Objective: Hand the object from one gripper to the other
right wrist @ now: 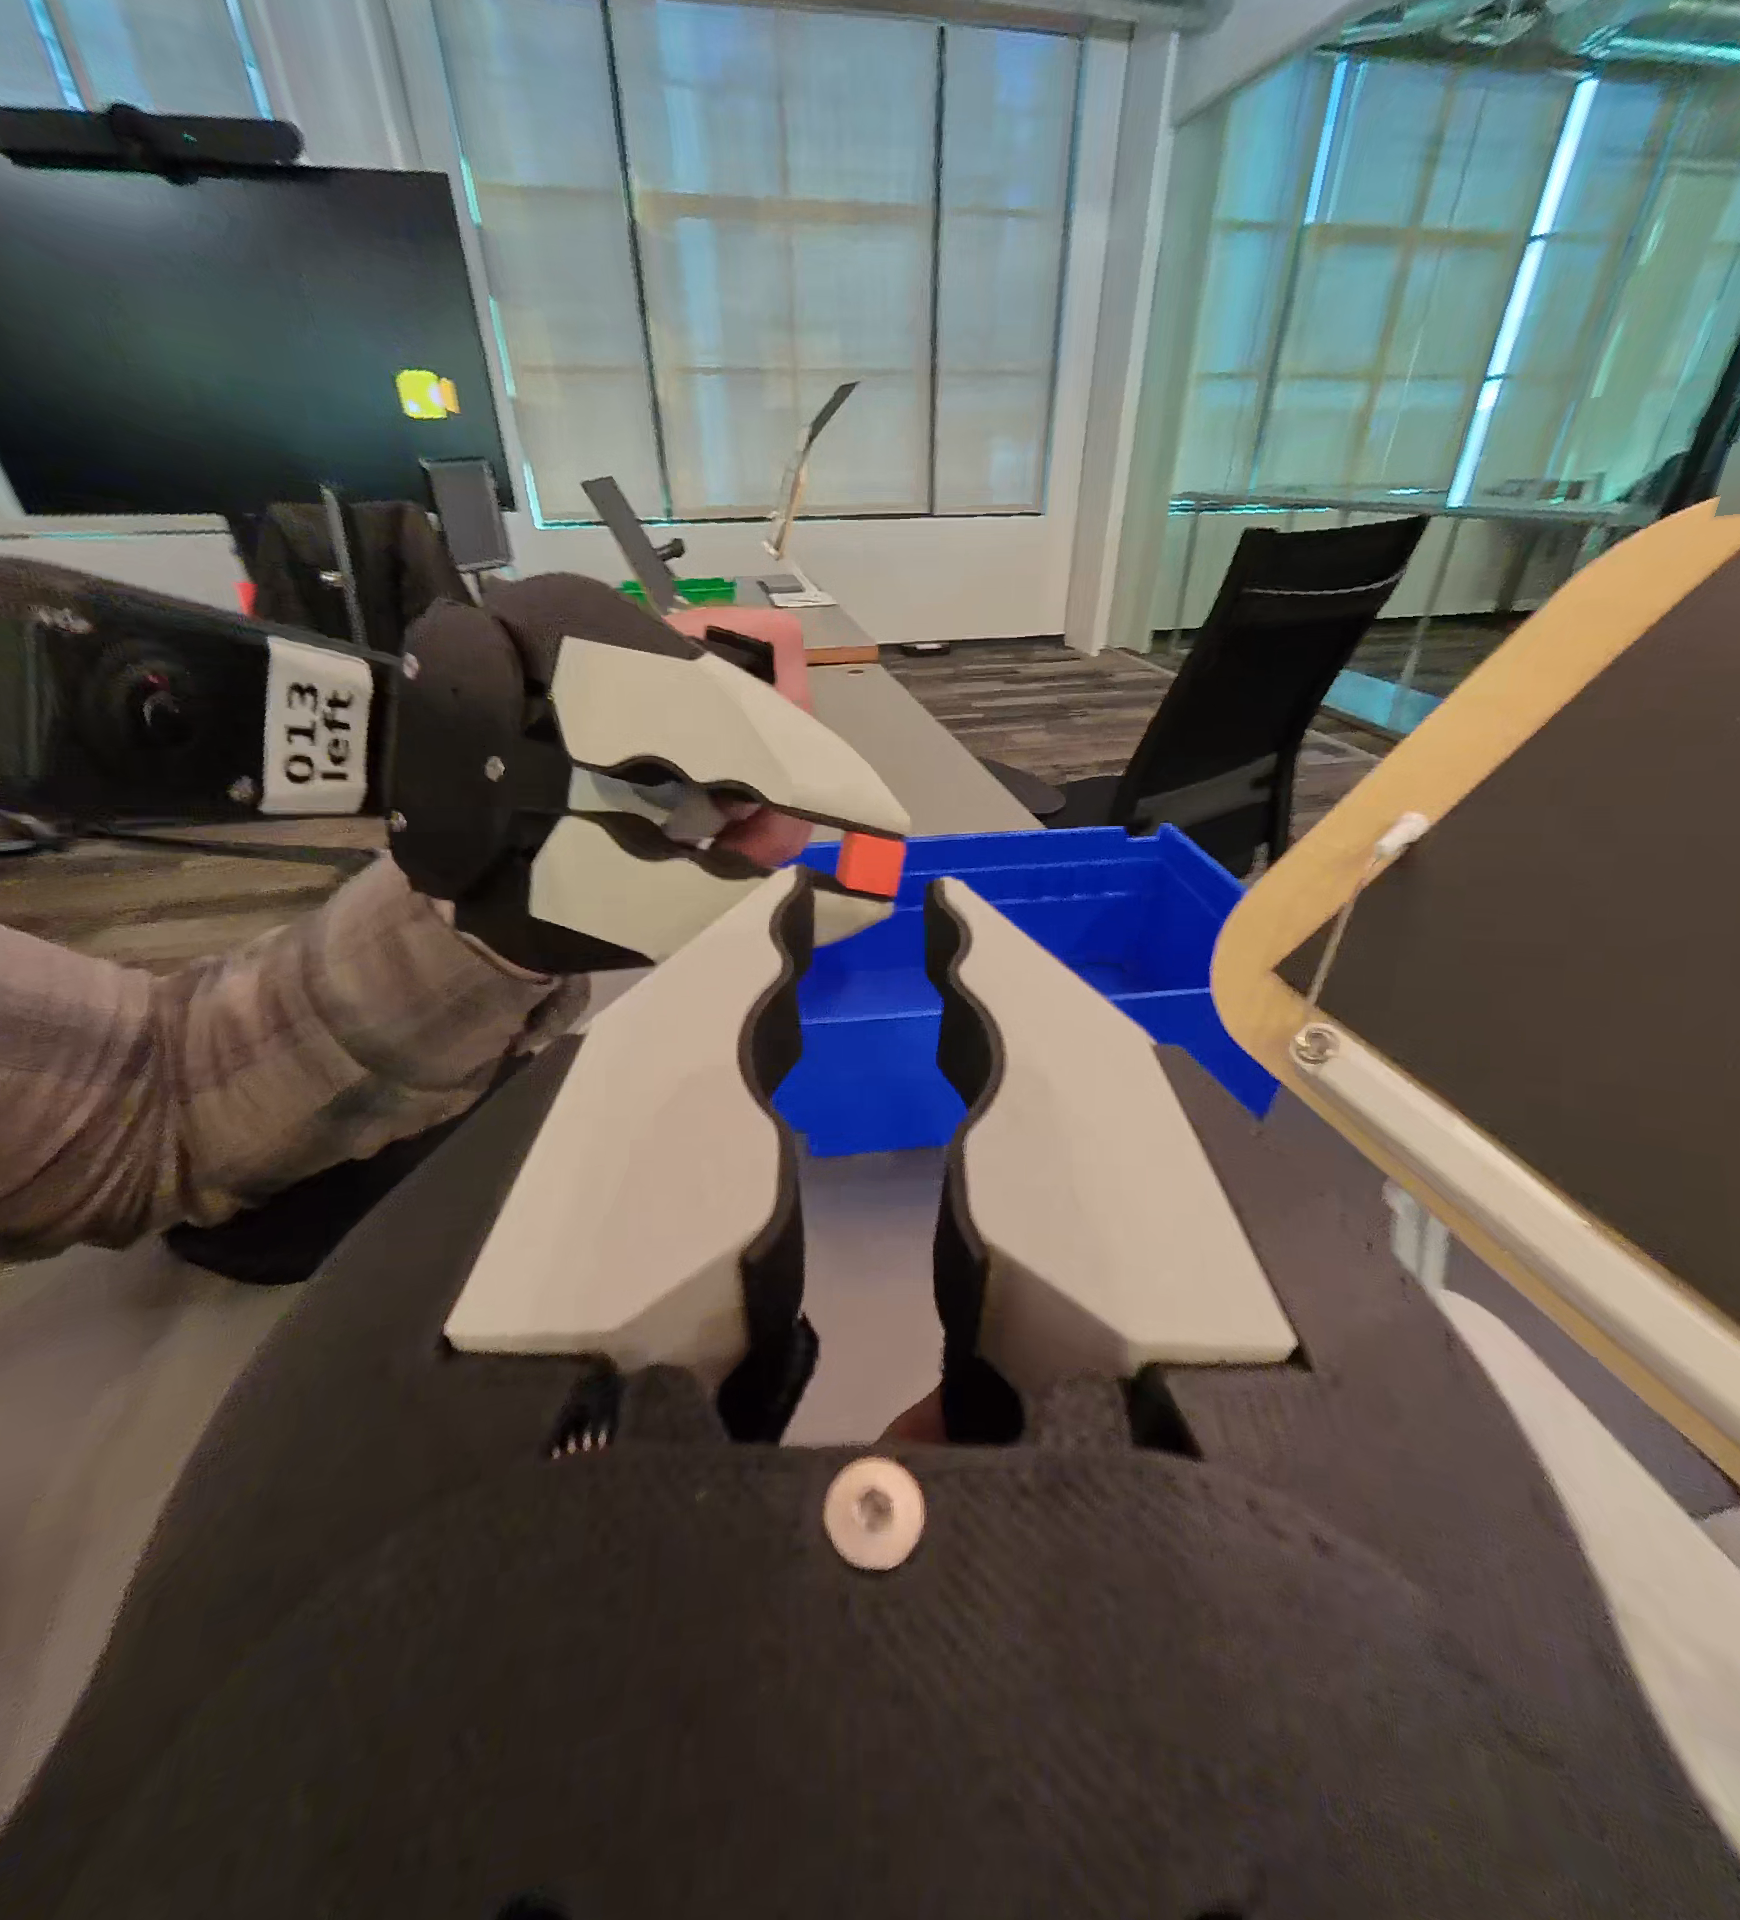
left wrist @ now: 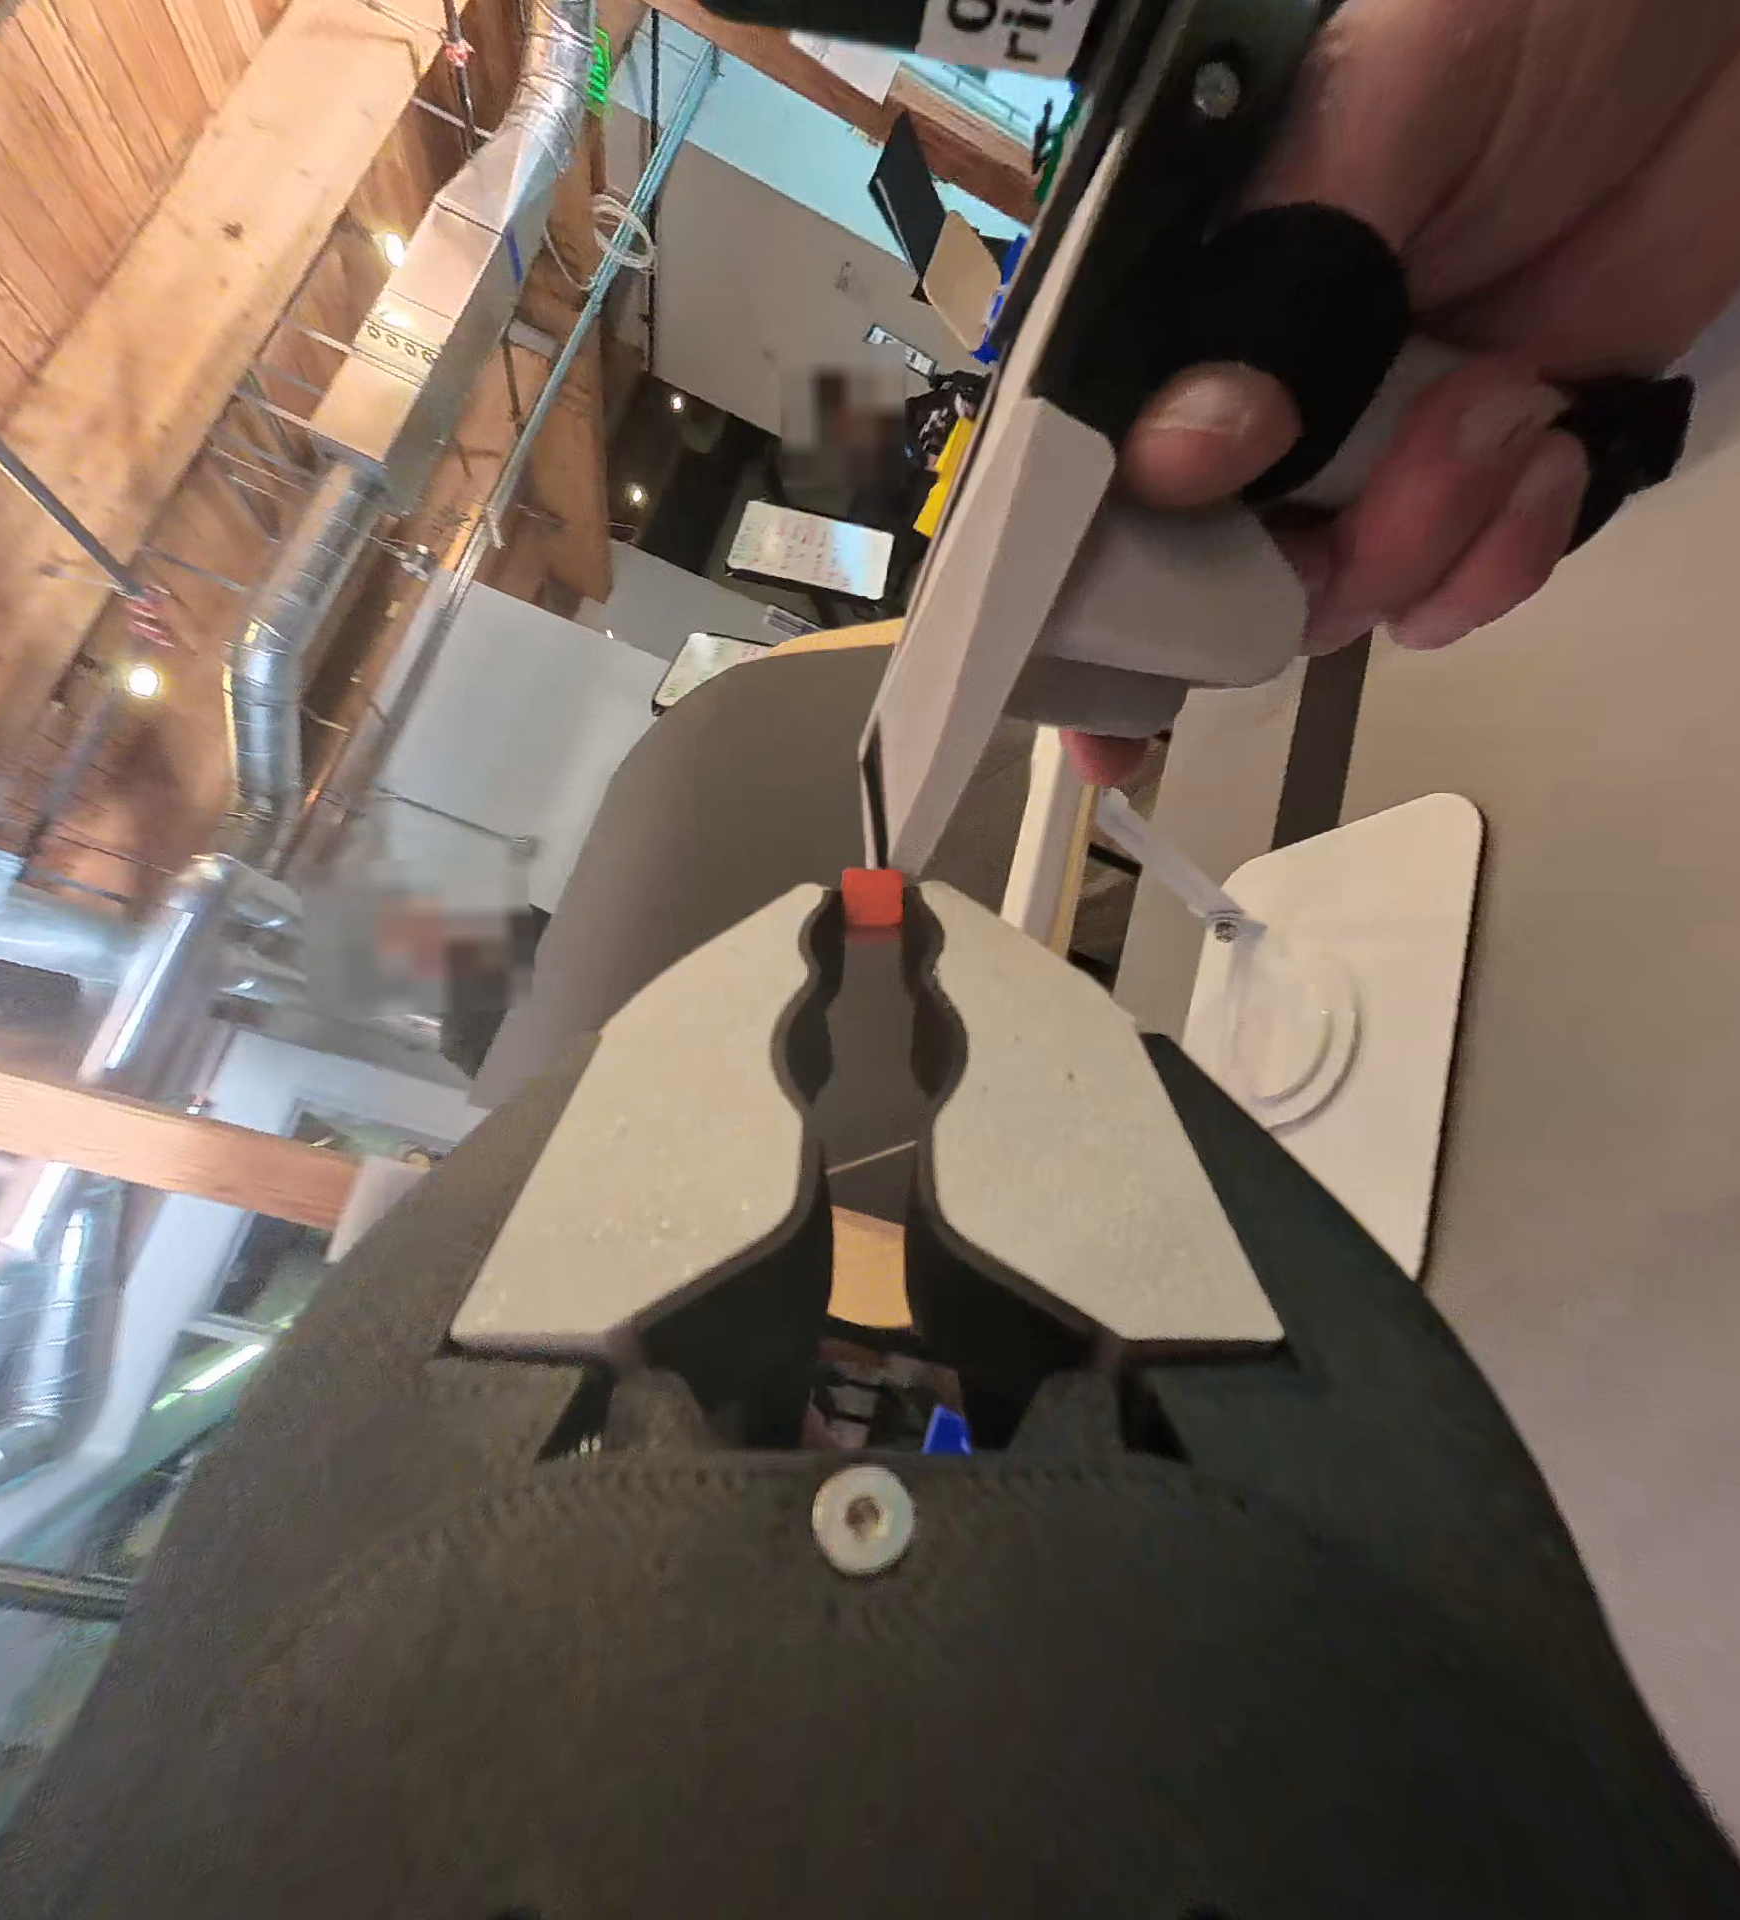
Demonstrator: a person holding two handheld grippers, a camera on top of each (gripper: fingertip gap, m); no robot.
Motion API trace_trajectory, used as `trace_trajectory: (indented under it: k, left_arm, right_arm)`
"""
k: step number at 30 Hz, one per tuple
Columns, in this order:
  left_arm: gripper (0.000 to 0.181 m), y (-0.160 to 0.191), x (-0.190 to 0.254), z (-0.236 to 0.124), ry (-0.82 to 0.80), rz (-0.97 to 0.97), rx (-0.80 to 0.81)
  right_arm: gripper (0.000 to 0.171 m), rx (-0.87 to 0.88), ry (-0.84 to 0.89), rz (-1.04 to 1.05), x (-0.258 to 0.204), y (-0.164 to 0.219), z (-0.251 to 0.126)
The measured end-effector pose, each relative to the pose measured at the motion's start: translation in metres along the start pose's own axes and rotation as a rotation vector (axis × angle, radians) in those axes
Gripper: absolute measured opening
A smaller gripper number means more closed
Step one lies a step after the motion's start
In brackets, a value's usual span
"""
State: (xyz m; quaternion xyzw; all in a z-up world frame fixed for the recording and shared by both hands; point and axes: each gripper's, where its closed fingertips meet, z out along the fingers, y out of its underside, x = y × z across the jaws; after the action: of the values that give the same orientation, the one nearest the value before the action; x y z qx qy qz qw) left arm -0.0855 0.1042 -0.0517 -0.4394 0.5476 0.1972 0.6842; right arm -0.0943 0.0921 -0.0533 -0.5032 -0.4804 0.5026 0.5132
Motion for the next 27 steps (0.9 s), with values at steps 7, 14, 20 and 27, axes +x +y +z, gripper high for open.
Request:
trace_trajectory:
  k: [7,14,20,27]
  left_arm:
    - [0.010,-0.009,0.001,0.002,-0.039,0.080,0.007]
    - [0.010,-0.014,0.000,0.001,-0.064,0.101,0.026]
    - [0.026,-0.025,-0.008,-0.004,-0.104,0.060,0.069]
    - [0.026,-0.060,-0.022,-0.017,0.065,-0.574,0.372]
  right_arm:
    - [0.012,0.010,-0.022,0.051,-0.001,-0.002,-0.002]
    - [0.007,0.045,-0.091,0.118,-0.006,-0.006,-0.004]
    - [0.007,0.164,-0.206,0.220,-0.008,-0.021,-0.018]
    - [0.007,0.379,-0.501,0.319,-0.022,-0.035,-0.048]
